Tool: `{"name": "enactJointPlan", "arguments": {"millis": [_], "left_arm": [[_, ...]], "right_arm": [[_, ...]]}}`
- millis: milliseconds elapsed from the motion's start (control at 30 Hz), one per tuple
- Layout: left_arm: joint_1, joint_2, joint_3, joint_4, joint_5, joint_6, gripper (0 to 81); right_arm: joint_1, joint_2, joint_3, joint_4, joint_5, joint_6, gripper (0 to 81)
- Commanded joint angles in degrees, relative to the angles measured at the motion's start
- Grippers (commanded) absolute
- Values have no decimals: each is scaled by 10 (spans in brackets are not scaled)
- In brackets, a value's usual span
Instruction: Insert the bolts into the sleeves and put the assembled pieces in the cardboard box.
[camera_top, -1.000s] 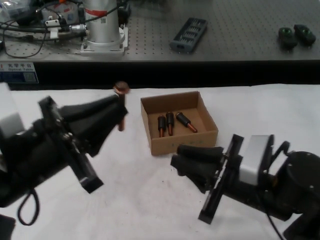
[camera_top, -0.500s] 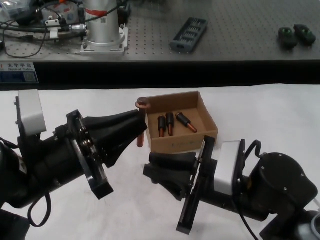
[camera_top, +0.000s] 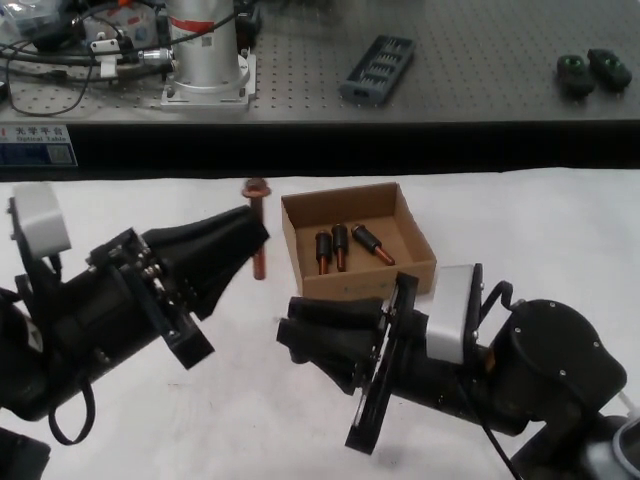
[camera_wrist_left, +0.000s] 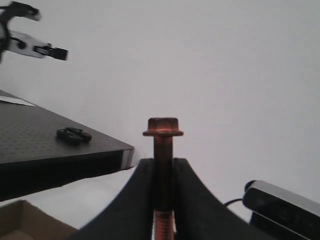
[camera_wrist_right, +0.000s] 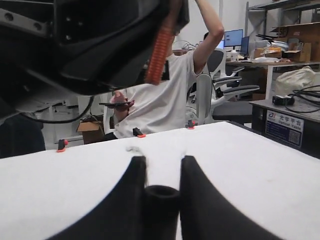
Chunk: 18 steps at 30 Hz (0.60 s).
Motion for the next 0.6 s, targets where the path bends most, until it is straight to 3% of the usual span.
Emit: {"name": "enactJointPlan", "arguments": {"millis": [0,100,167,367,567], "left_arm": [[7,-18,8,-14,-65,35,6],[7,-24,8,-14,-96,96,6],[7,-24,8,-14,-99,98,6],[7,-24,8,-14,-99,99,6],[7,-24,8,-14,-99,99,6]], "right_arm": [[-15,-16,0,-13,64,105,66],[-34,-31,0,59,63,245,66],[-36,-51,0,163,52,247,66],[-36,-141,-23,442,85,159,66],[-36,-203,-119,823,170,27,66]]}}
